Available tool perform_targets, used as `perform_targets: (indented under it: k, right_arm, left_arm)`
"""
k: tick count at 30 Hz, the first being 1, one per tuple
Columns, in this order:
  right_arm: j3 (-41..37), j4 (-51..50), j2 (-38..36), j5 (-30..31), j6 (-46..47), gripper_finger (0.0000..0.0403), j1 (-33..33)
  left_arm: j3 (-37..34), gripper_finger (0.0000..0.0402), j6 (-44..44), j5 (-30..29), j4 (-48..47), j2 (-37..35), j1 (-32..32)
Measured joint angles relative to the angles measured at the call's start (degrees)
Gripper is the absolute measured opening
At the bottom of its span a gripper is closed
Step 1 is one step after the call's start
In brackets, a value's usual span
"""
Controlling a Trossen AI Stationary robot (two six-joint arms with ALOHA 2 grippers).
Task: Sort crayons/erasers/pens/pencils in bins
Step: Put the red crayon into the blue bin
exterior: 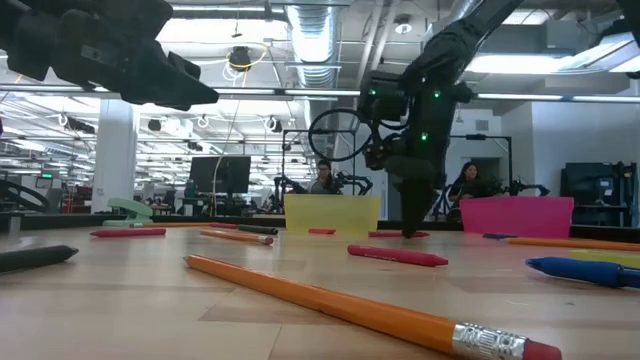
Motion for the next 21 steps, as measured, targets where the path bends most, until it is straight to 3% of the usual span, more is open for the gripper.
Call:
perform_targets:
  k: [10, 15, 21]
  right_arm:
    - [4.2, -8.48, -1.92, 0.89, 6.22, 0.004, 4.85]
    - [4.62, -13.87, -6.22, 1.8, 9.7, 0.004, 8.9]
    - [4.6, -23.89, -13.21, 3.5, 20.49, 0.004, 17.18]
  left_arm:
    - [0.0, 0.0004, -0.04, 0.0, 0.01, 0.01, 0.0]
    - [0.0, 0.0004, 0.0, 0.02, 0.02, 0.0, 0.0]
    - [0.0, 0.0004, 0.0, 0.02, 0.0, 0.01, 0.0]
